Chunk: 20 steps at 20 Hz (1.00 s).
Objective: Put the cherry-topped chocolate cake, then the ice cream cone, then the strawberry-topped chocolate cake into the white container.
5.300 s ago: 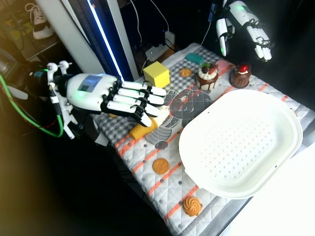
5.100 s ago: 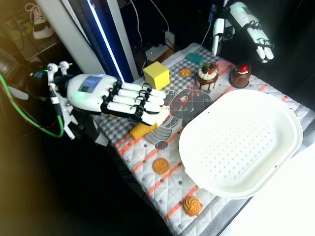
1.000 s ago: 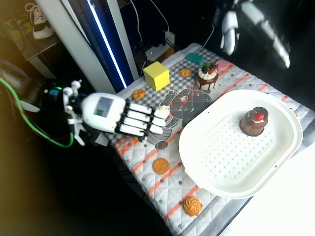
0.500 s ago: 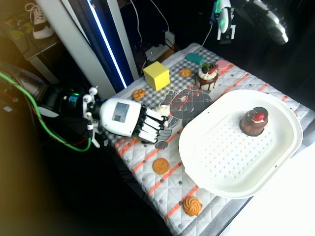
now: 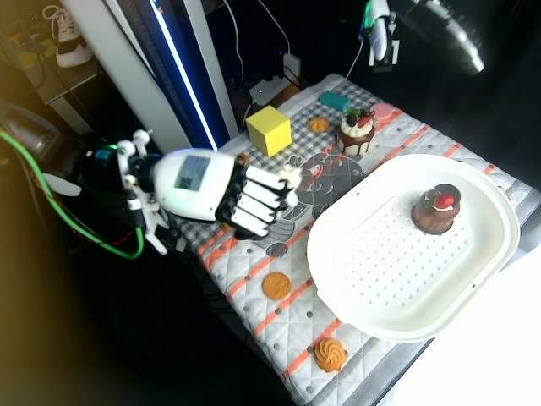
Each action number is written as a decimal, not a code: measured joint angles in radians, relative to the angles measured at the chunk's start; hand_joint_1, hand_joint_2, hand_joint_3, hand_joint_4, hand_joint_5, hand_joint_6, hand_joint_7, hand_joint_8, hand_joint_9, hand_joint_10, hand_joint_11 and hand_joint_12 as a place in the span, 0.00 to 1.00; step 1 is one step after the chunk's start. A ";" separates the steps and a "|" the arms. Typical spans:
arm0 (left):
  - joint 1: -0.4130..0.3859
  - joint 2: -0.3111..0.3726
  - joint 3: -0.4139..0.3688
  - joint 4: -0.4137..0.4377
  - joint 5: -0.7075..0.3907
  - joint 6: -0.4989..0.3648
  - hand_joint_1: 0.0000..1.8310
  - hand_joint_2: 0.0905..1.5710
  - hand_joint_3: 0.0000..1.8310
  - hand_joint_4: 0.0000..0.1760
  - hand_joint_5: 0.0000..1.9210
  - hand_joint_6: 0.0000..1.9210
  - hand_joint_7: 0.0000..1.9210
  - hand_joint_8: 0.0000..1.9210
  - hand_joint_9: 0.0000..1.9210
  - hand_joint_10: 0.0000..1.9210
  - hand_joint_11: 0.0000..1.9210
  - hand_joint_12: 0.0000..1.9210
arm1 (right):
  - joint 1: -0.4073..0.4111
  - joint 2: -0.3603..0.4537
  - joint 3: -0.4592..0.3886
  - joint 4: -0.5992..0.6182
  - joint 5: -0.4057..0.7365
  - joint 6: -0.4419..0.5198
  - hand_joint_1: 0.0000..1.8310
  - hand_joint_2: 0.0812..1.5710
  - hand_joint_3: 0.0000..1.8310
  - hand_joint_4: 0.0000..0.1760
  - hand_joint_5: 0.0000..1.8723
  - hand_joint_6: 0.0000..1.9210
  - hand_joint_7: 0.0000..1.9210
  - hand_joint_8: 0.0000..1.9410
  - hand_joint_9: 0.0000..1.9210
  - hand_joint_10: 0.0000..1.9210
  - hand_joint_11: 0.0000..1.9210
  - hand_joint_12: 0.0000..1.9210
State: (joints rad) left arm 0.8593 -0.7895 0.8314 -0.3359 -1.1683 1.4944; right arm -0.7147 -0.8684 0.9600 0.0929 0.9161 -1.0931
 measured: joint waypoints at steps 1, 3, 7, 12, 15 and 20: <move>0.007 0.003 -0.005 0.004 0.000 0.000 0.38 0.85 0.00 0.59 0.00 0.00 0.00 0.00 0.00 0.00 0.00 0.00 | 0.033 -0.015 0.018 0.000 -0.008 -0.003 0.61 0.81 0.00 0.00 0.36 0.73 0.35 0.82 0.30 0.85 0.29 1.00; 0.013 0.003 -0.006 0.006 -0.015 0.000 0.38 0.84 0.00 0.68 0.00 0.00 0.00 0.00 0.00 0.00 0.00 0.00 | 0.115 -0.057 0.058 0.004 -0.056 -0.031 0.64 0.81 0.00 0.00 0.36 0.65 0.38 0.86 0.38 0.96 0.43 1.00; 0.018 0.003 -0.006 0.013 -0.023 0.000 0.35 0.83 0.00 0.74 0.00 0.00 0.00 0.00 0.00 0.00 0.00 0.00 | 0.270 -0.150 0.158 0.018 -0.205 -0.116 0.62 0.82 0.00 0.00 0.36 0.70 0.33 0.88 0.29 0.91 0.29 1.00; 0.018 -0.017 -0.004 0.008 -0.017 0.000 0.32 0.83 0.00 0.42 0.00 0.00 0.00 0.00 0.00 0.00 0.00 0.00 | 0.335 -0.302 0.310 0.109 -0.433 -0.181 0.52 0.85 0.00 0.00 0.11 0.52 0.17 0.58 0.10 0.70 0.01 0.97; 0.018 -0.022 0.006 0.015 0.008 0.000 0.32 0.84 0.00 0.49 0.00 0.00 0.00 0.00 0.00 0.00 0.00 0.00 | 0.354 -0.384 0.399 0.148 -0.502 -0.184 0.40 0.79 0.00 0.01 0.06 0.12 0.14 0.08 0.07 0.40 0.00 0.84; 0.018 -0.033 0.006 0.013 0.017 0.000 0.28 0.83 0.00 0.59 0.00 0.00 0.00 0.00 0.00 0.00 0.00 0.00 | 0.357 -0.394 0.403 0.163 -0.519 -0.184 0.23 0.82 0.00 0.40 0.00 0.00 0.00 0.00 0.00 0.01 0.00 0.31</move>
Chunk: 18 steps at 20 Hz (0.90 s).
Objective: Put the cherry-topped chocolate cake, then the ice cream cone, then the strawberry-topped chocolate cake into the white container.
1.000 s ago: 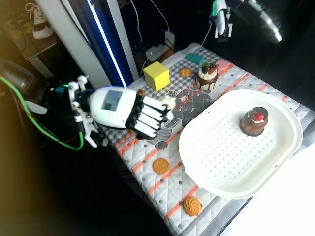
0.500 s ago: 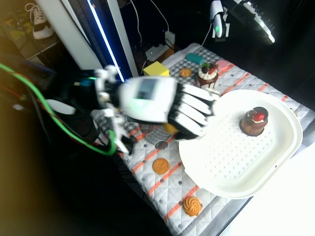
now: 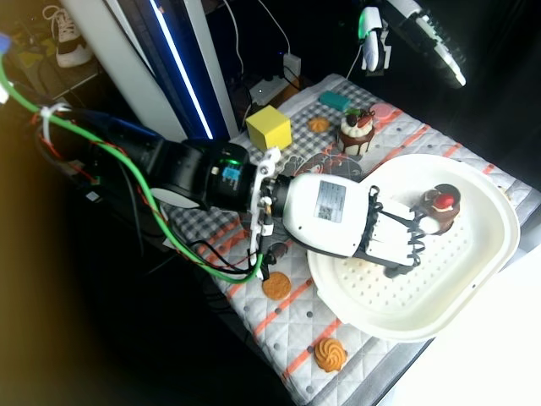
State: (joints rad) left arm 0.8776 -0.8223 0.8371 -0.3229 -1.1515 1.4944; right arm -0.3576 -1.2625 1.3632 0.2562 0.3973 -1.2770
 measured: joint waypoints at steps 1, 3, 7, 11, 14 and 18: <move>0.000 0.000 0.000 0.001 0.000 0.000 0.30 0.83 0.00 0.54 0.00 0.00 0.00 0.00 0.00 0.00 0.00 0.00 | 0.000 0.004 -0.014 0.003 0.001 0.000 0.22 0.81 0.00 0.31 0.00 0.00 0.00 0.00 0.00 0.00 0.00 0.25; 0.000 0.000 0.000 -0.008 -0.003 0.000 0.30 0.83 0.00 0.64 0.00 0.00 0.00 0.00 0.00 0.00 0.00 0.00 | 0.000 0.011 -0.047 0.006 0.014 0.000 0.22 0.81 0.00 0.05 0.00 0.00 0.00 0.00 0.02 0.01 0.00 0.62; 0.017 0.003 -0.010 -0.009 -0.015 0.000 0.30 0.83 0.00 0.59 0.00 0.00 0.00 0.00 0.00 0.00 0.00 0.00 | -0.016 0.099 -0.158 -0.020 0.103 0.000 0.28 0.78 0.00 0.08 0.00 0.00 0.00 0.00 0.00 0.07 0.00 0.77; 0.051 0.018 -0.027 -0.033 -0.038 0.000 0.35 0.83 0.00 0.58 0.00 0.00 0.00 0.00 0.00 0.00 0.00 0.00 | -0.117 0.204 -0.274 -0.033 0.220 0.000 0.27 0.76 0.00 0.21 0.00 0.00 0.00 0.00 0.00 0.19 0.00 0.73; 0.074 0.025 -0.040 -0.034 -0.059 0.000 0.34 0.84 0.00 0.23 0.00 0.00 0.00 0.00 0.00 0.00 0.00 0.00 | -0.209 0.276 -0.377 -0.084 0.308 0.000 0.27 0.77 0.00 0.15 0.00 0.00 0.00 0.00 0.00 0.09 0.00 0.49; 0.082 0.039 -0.042 -0.034 -0.060 0.000 0.35 0.79 0.00 0.47 0.00 0.00 0.00 0.00 0.00 0.00 0.00 0.00 | -0.348 0.387 -0.485 -0.145 0.439 0.047 0.27 0.76 0.00 0.13 0.00 0.00 0.01 0.00 0.00 0.09 0.00 0.30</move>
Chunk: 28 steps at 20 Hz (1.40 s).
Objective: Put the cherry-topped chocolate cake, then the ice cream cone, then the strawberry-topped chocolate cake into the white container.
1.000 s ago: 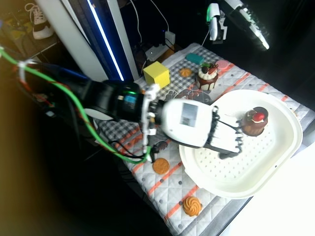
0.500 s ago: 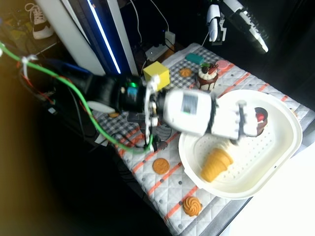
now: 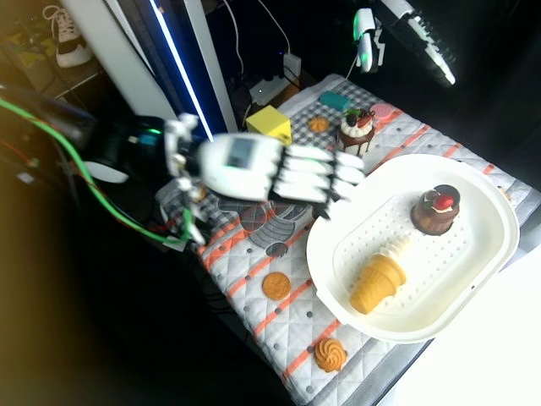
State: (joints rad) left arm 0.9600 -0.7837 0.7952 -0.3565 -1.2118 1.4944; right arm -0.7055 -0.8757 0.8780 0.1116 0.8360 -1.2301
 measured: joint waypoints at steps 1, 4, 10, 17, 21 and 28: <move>0.000 0.002 -0.003 0.002 0.002 0.000 0.38 0.78 0.00 0.36 0.00 0.00 0.00 0.00 0.00 0.00 0.00 0.00 | -0.034 0.026 -0.019 -0.008 0.037 0.015 0.27 0.75 0.00 0.24 0.00 0.00 0.02 0.00 0.01 0.08 0.00 0.28; 0.000 0.004 -0.011 0.046 0.033 -0.001 0.40 0.76 0.00 0.31 0.00 0.00 0.00 0.00 0.00 0.00 0.00 0.00 | -0.148 0.095 -0.081 -0.012 0.168 0.045 0.29 0.75 0.00 0.34 0.00 0.00 0.03 0.00 0.02 0.07 0.00 0.32; -0.038 0.017 0.005 0.116 0.220 0.000 0.38 0.70 0.00 0.49 0.00 0.00 0.00 0.00 0.00 0.00 0.00 0.00 | -0.291 0.167 -0.141 0.001 0.330 0.069 0.31 0.75 0.00 0.36 0.00 0.00 0.02 0.00 0.02 0.04 0.00 0.35; -0.123 -0.012 0.068 0.186 0.454 0.000 0.42 0.67 0.01 0.82 0.00 0.00 0.00 0.00 0.00 0.00 0.00 0.37 | -0.291 0.168 -0.143 0.004 0.351 0.070 0.32 0.76 0.00 0.20 0.00 0.00 0.03 0.00 0.03 0.05 0.00 0.45; -0.184 -0.072 0.104 0.253 0.589 -0.001 0.54 0.66 0.00 0.49 0.08 0.02 0.09 0.02 0.09 0.05 0.00 0.60 | -0.298 0.167 -0.143 0.015 0.359 0.072 0.33 0.76 0.00 0.31 0.00 0.00 0.01 0.00 0.02 0.06 0.00 0.42; -0.210 -0.099 0.138 0.256 0.630 0.001 0.66 0.75 0.00 0.00 0.41 0.61 0.45 0.70 0.39 0.79 0.33 1.00 | -0.298 0.161 -0.142 0.019 0.357 0.076 0.33 0.76 0.00 0.30 0.00 0.00 0.01 0.00 0.00 0.11 0.00 0.48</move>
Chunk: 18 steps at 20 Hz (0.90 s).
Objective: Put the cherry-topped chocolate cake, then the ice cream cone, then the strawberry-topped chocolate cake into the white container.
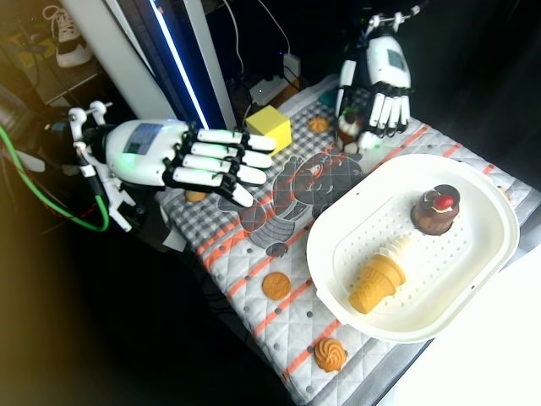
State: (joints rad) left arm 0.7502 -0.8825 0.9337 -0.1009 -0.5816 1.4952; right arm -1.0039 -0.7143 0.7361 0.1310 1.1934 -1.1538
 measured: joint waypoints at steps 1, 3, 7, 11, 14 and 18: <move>-0.004 0.000 0.000 0.004 0.002 0.001 0.65 0.75 0.00 0.00 0.42 0.60 0.44 0.71 0.37 0.79 0.31 1.00 | 0.000 0.000 0.000 0.001 0.000 0.001 0.32 0.77 0.00 0.26 0.00 0.00 0.01 0.00 0.00 0.11 0.00 0.48; -0.018 0.007 -0.011 0.008 -0.007 0.002 0.65 0.76 0.00 0.00 0.40 0.63 0.43 0.73 0.36 0.78 0.29 1.00 | -0.005 -0.001 0.000 0.006 0.002 0.002 0.34 0.77 0.00 0.23 0.00 0.00 0.02 0.00 0.00 0.12 0.00 0.50; -0.090 0.007 0.007 0.009 -0.044 0.010 0.65 0.75 0.00 0.00 0.42 0.59 0.43 0.74 0.35 0.83 0.33 1.00 | -0.005 -0.012 0.010 0.006 0.005 0.006 0.32 0.78 0.00 0.14 0.00 0.00 0.02 0.00 0.00 0.15 0.00 0.50; -0.237 -0.052 0.064 -0.032 -0.006 0.148 0.73 0.76 0.00 0.00 0.37 0.63 0.41 0.72 0.37 0.80 0.28 0.93 | -0.005 -0.017 0.014 0.022 0.006 0.010 0.31 0.79 0.00 0.09 0.00 0.00 0.00 0.00 0.00 0.11 0.00 0.35; -0.332 -0.129 0.119 -0.038 0.060 0.187 0.73 0.76 0.00 0.00 0.40 0.59 0.42 0.72 0.39 0.82 0.32 0.97 | -0.005 -0.029 0.019 0.021 0.006 0.019 0.31 0.80 0.01 0.00 0.00 0.00 0.00 0.00 0.00 0.10 0.00 0.39; -0.406 -0.188 0.215 -0.094 0.147 0.191 0.73 0.76 0.00 0.00 0.38 0.64 0.41 0.69 0.40 0.79 0.33 0.92 | -0.007 -0.038 0.031 0.034 0.004 0.029 0.31 0.80 0.00 0.00 0.00 0.00 0.00 0.00 0.00 0.09 0.00 0.41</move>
State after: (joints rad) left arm 0.3439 -1.0702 1.1488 -0.1947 -0.4343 1.6859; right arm -1.0107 -0.7521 0.7673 0.1654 1.1976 -1.1248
